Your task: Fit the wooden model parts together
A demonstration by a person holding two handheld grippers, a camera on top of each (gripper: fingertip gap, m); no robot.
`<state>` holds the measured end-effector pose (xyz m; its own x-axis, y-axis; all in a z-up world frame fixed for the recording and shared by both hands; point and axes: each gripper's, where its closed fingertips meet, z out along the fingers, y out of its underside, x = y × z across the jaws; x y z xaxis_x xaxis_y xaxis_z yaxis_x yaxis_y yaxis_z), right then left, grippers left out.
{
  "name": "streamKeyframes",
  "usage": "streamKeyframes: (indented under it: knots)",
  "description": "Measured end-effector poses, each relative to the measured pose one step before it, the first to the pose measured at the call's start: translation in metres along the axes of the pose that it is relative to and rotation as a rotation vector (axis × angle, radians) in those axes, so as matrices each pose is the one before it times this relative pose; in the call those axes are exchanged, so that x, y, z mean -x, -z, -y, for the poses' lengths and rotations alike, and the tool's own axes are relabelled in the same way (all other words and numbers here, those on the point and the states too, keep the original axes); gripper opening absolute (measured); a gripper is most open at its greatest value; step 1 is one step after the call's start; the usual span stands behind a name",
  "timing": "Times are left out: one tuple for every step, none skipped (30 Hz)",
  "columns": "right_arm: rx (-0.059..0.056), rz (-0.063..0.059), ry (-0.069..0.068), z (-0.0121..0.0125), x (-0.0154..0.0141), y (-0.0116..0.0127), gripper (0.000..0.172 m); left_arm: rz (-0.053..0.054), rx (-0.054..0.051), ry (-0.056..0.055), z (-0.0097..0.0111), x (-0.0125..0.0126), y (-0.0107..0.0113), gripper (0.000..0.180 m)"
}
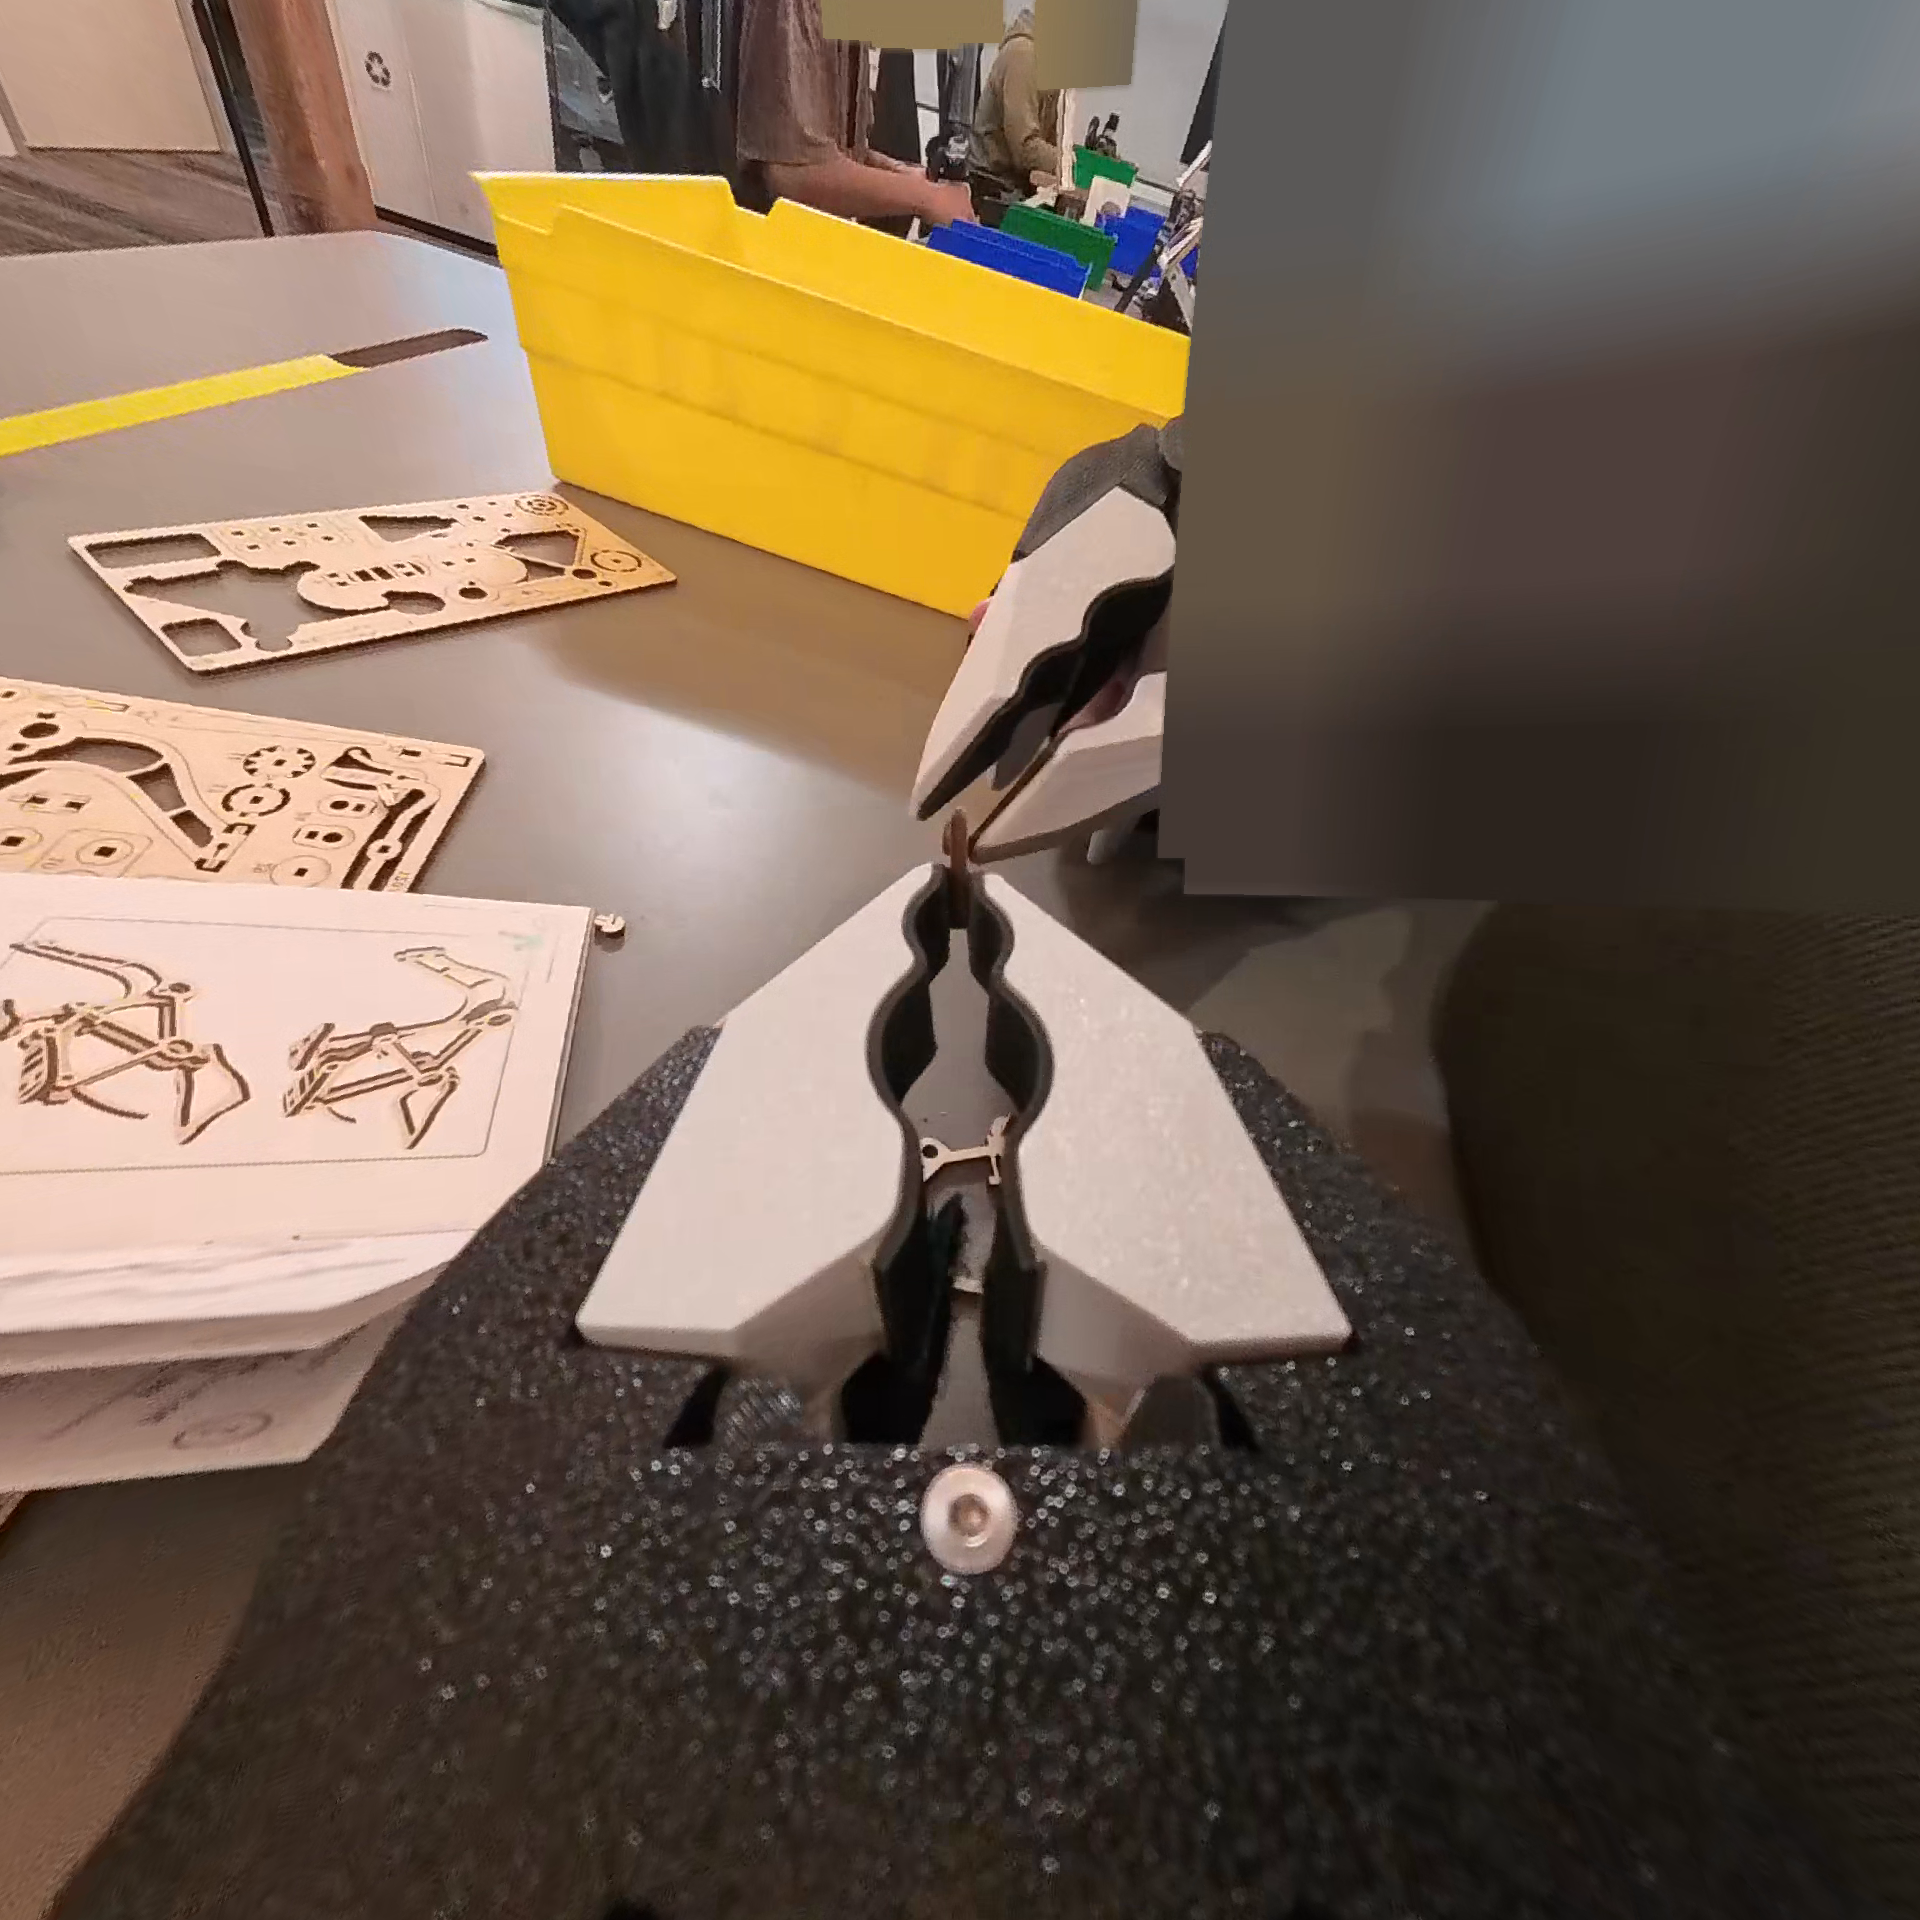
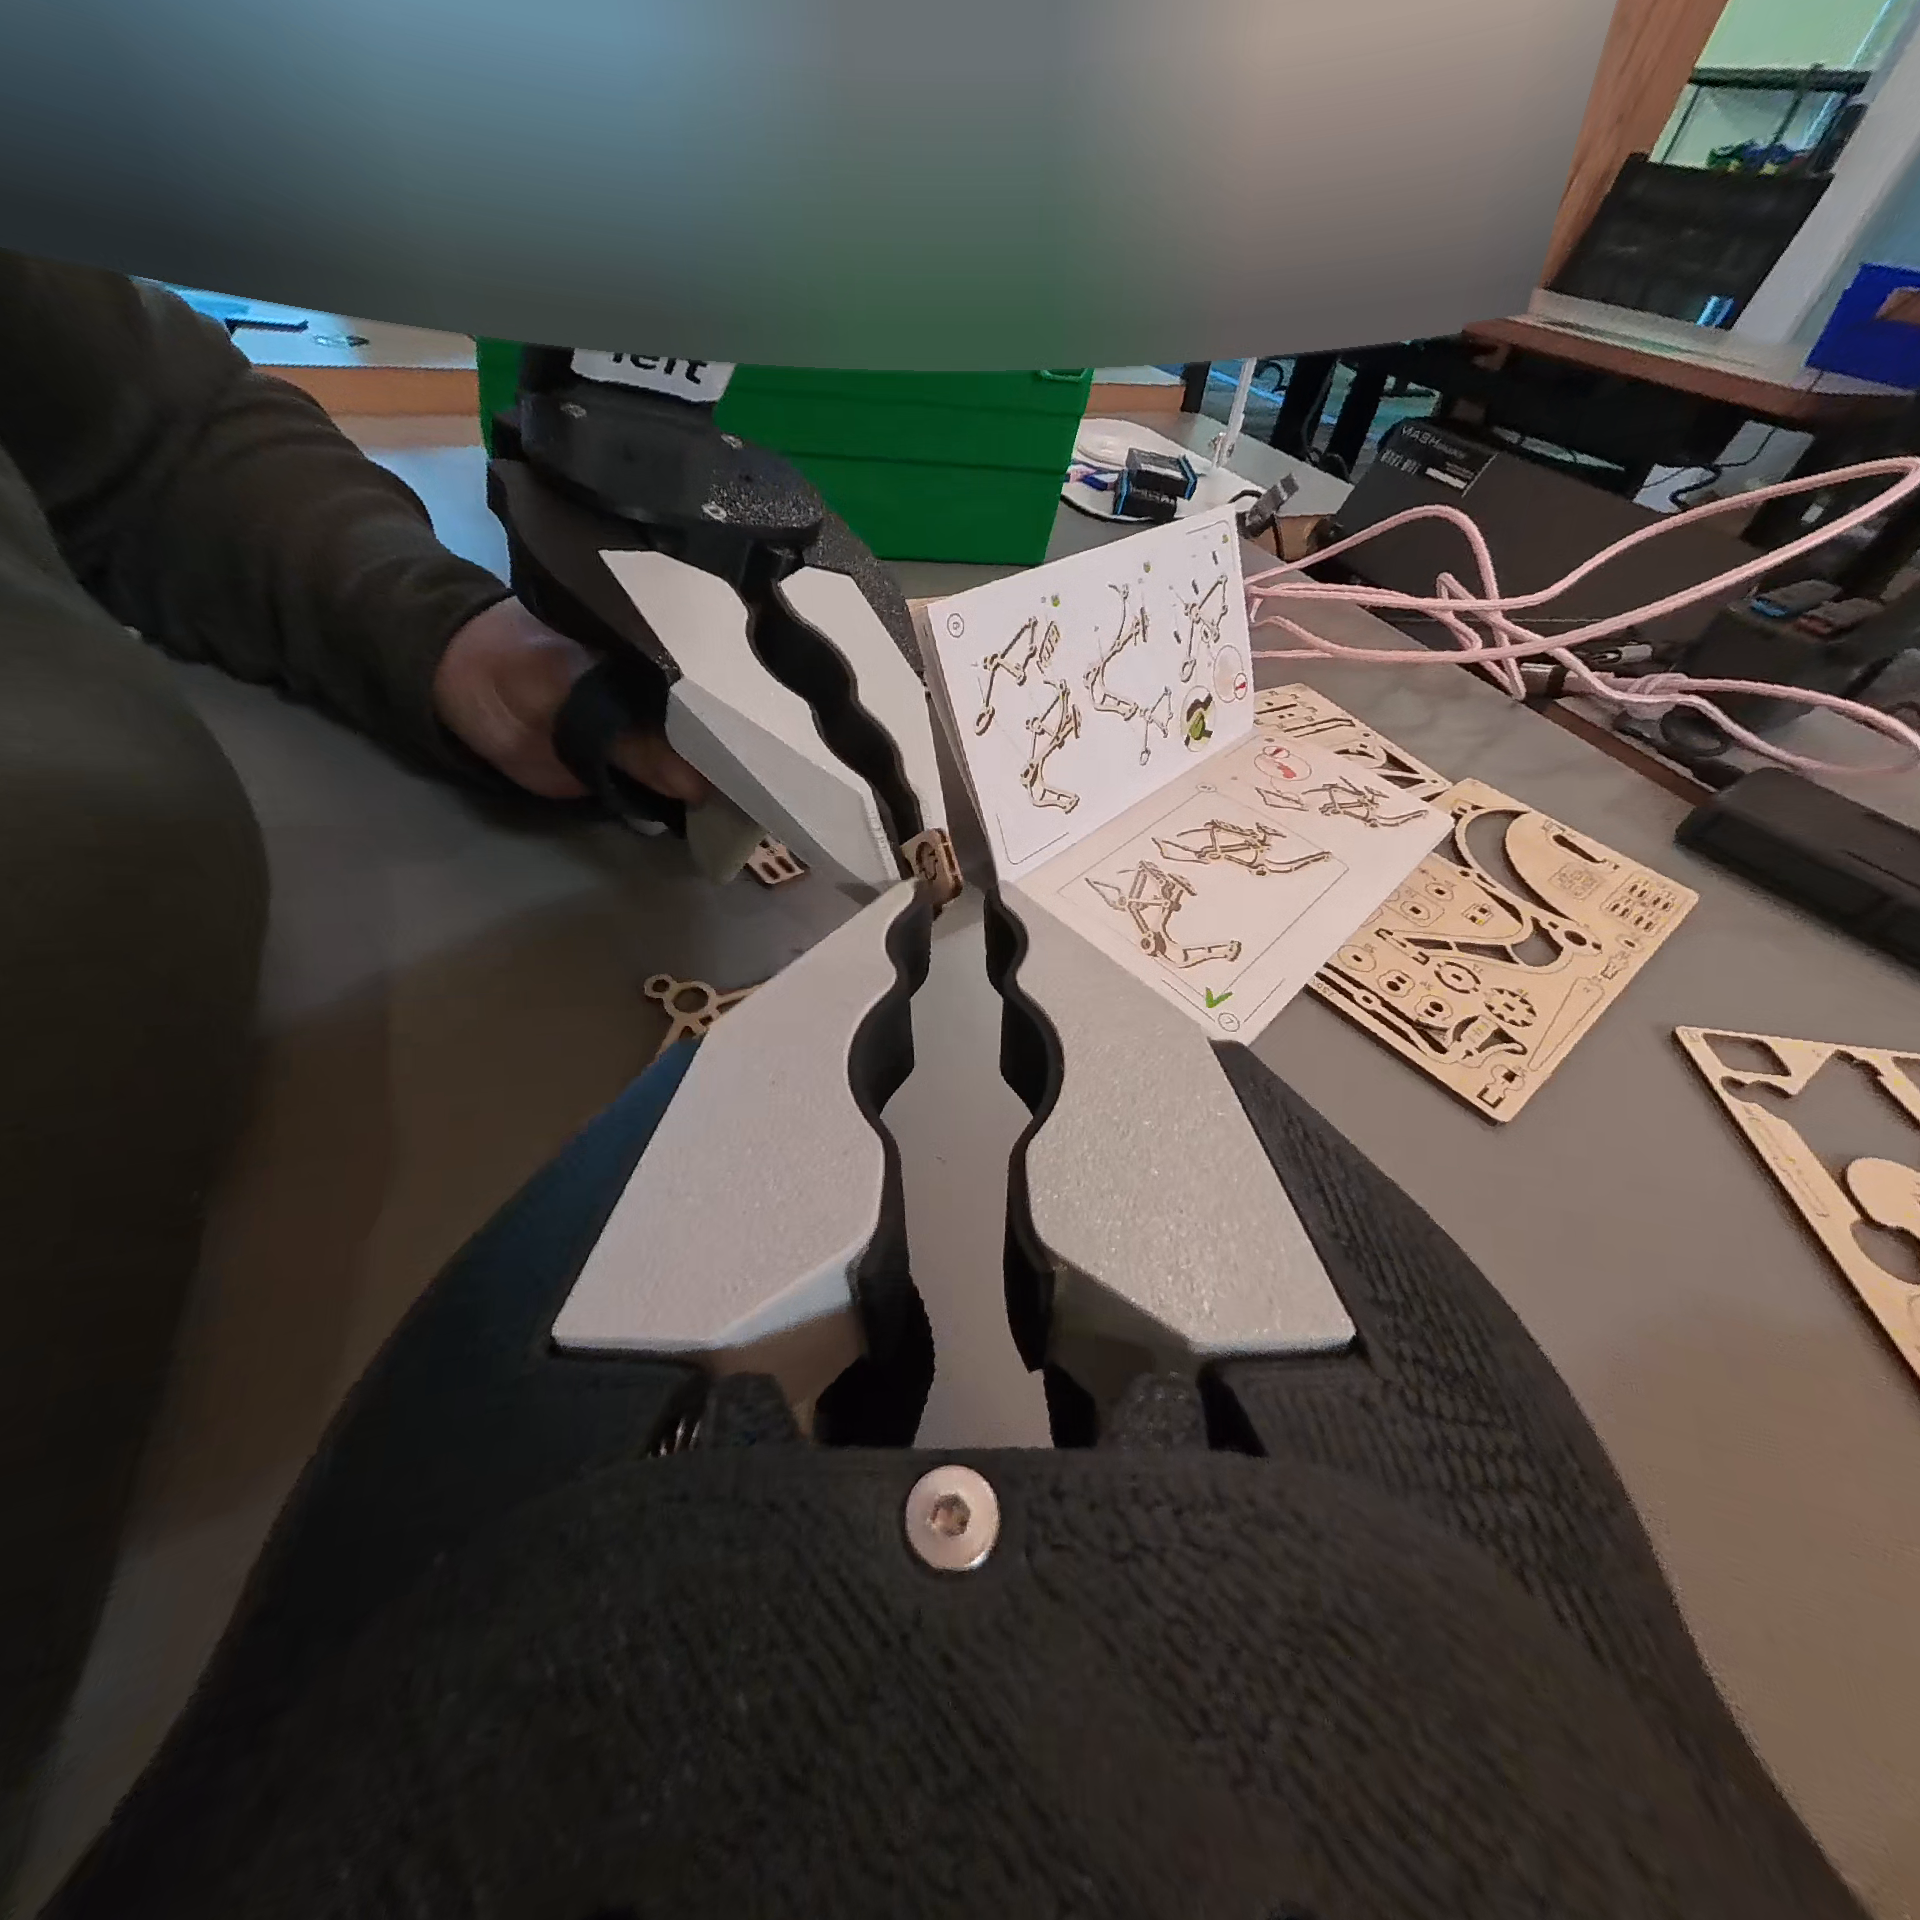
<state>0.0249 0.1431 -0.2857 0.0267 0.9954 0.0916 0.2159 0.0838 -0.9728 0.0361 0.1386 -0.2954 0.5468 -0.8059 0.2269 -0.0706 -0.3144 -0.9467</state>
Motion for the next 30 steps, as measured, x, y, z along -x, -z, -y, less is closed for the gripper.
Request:
streamKeyframes:
  knots:
    - [-0.0057, 0.004, -0.0094, 0.00058, 0.0002, 0.00024, 0.008, 0.0018, 0.0006, -0.0049, -0.00003, -0.00031, -0.0002, 0.001]
    - [-0.0051, 0.0044, -0.0032, 0.00037, 0.00024, 0.00007, 0.008, 0.0006, 0.0007, -0.0034, -0.00006, -0.00022, -0.00019, 0.001]
    - [-0.0034, 0.0049, -0.0012, 0.00031, 0.00058, 0.00003, 0.008, -0.003, 0.0013, 0.0001, -0.00019, -0.00041, -0.00028, 0.001]
    - [-0.0004, 0.003, -0.0022, -0.00004, 0.00038, -0.00015, 0.007, -0.0014, 0.0022, 0.0033, -0.0003, 0.0, -0.00036, 0.001]
    - [0.004, 0.0021, -0.0012, -0.00073, 0.00011, -0.00047, 0.006, 0.002, 0.003, 0.002, -0.00034, 0.00046, -0.00023, 0.001]
    - [-0.0022, 0.005, -0.0052, 0.00005, 0.00067, -0.00001, 0.005, -0.0009, 0.0009, -0.0012, -0.00013, -0.00028, -0.00014, 0.001]
    - [-0.0019, 0.0058, -0.0114, -0.00013, 0.00024, -0.00012, 0.004, 0.0017, 0.0003, -0.0044, 0.00002, -0.00012, -0.00001, 0.001]
    - [-0.0018, 0.0086, -0.0175, -0.00024, 0.00035, -0.00013, 0.004, 0.0058, 0.0021, -0.0108, -0.00034, -0.00028, -0.00008, 0.001]
    - [-0.0026, 0.0101, -0.0211, 0.00013, 0.00039, 0.00019, 0.004, 0.0096, 0.0015, -0.0244, -0.00005, -0.00045, -0.00007, 0.001]
    - [-0.003, 0.0076, -0.0234, 0.00016, 0.00021, 0.00006, 0.004, 0.0185, 0.0017, -0.0368, 0.00009, 0.00006, 0.0, 0.001]
    - [-0.0038, 0.005, -0.0265, 0.00034, -0.00015, 0.00003, 0.004, 0.0253, 0.0068, -0.0414, 0.00029, 0.00036, 0.00007, 0.001]
    - [-0.0034, 0.0042, -0.0253, 0.00014, -0.00045, 0.00013, 0.003, 0.0269, 0.0108, -0.044, 0.00029, 0.00058, -0.00025, 0.001]
    - [0.0007, 0.0006, -0.0203, -0.00033, -0.00102, 0.00012, 0.003, 0.027, 0.0116, -0.0399, -0.00006, 0.00104, -0.00065, 0.001]
    - [0.0022, -0.0056, -0.0185, -0.00047, -0.0019, 0.00003, 0.003, 0.0268, 0.0129, -0.0319, -0.00041, 0.00177, -0.00129, 0.001]
    - [-0.0013, -0.0066, -0.0168, -0.00003, -0.00198, 0.00016, 0.003, 0.0239, 0.0151, -0.0261, 0.00022, 0.00182, -0.00134, 0.001]
    - [-0.0027, -0.0042, -0.0188, 0.00027, -0.00139, 0.00016, 0.003, 0.0236, 0.014, -0.0327, 0.00033, 0.00148, -0.00085, 0.001]
    - [0.0007, -0.0038, -0.0141, -0.00011, -0.00086, 0.00002, 0.003, 0.026, 0.0124, -0.0439, -0.00019, 0.00101, -0.0006, 0.001]
    - [0.0067, -0.0072, -0.0004, -0.00105, -0.00069, -0.00025, 0.003, 0.026, 0.0166, -0.0452, -0.00117, 0.00088, -0.00052, 0.001]
    - [0.0031, -0.0095, 0.0047, -0.0003, -0.00053, -0.00022, 0.003, 0.0248, 0.0131, -0.0431, -0.00055, 0.00081, -0.00035, 0.001]
    - [-0.0035, -0.0094, -0.0007, 0.00065, -0.00043, -0.00007, 0.003, 0.0241, 0.007, -0.04, 0.00035, 0.00115, 0.00001, 0.001]
    - [-0.004, -0.0087, -0.0066, 0.00054, -0.00076, -0.00018, 0.003, 0.0221, 0.0082, -0.0351, 0.0002, 0.00115, -0.00019, 0.001]
    - [-0.0053, -0.0078, -0.0119, 0.00037, -0.00073, -0.00026, 0.003, 0.0241, 0.0081, -0.039, -0.00004, 0.00127, -0.00026, 0.001]
    - [-0.0044, -0.0051, -0.0151, 0.00004, -0.00057, -0.00028, 0.003, 0.0242, 0.0096, -0.0423, -0.00045, 0.00099, -0.00012, 0.002]
    - [-0.0075, -0.0032, -0.0168, 0.00074, -0.00037, -0.00006, 0.003, 0.0283, 0.009, -0.0468, 0.00007, 0.00117, -0.0001, 0.002]
    - [-0.0158, -0.0012, -0.0157, 0.00175, 0.00003, 0.00017, 0.003, 0.0358, 0.0074, -0.0546, 0.00099, 0.00168, 0.00051, 0.001]
    - [-0.0163, 0.0042, -0.0215, 0.00159, 0.00051, 0.00015, 0.003, 0.0388, 0.0099, -0.0628, 0.00092, 0.00172, 0.00069, 0.001]
    - [-0.0105, 0.0081, -0.0207, 0.00094, 0.00044, 0.00002, 0.003, 0.0283, 0.0091, -0.041, 0.00049, 0.00091, 0.00071, 0.001]
    - [-0.0031, 0.0051, -0.0178, -0.00002, -0.00022, -0.00035, 0.003, 0.0133, 0.0083, -0.0199, -0.00041, 0.00045, 0.00013, 0.001]
    - [0.0027, 0.0037, -0.0092, -0.00041, -0.00038, -0.00034, 0.003, -0.0016, 0.0026, -0.0005, -0.00085, -0.00019, -0.00034, 0.001]
    - [-0.0029, 0.0056, -0.0039, 0.00027, -0.00004, 0.0, 0.003, -0.009, -0.006, 0.0123, 0.00004, 0.00004, -0.00013, 0.001]
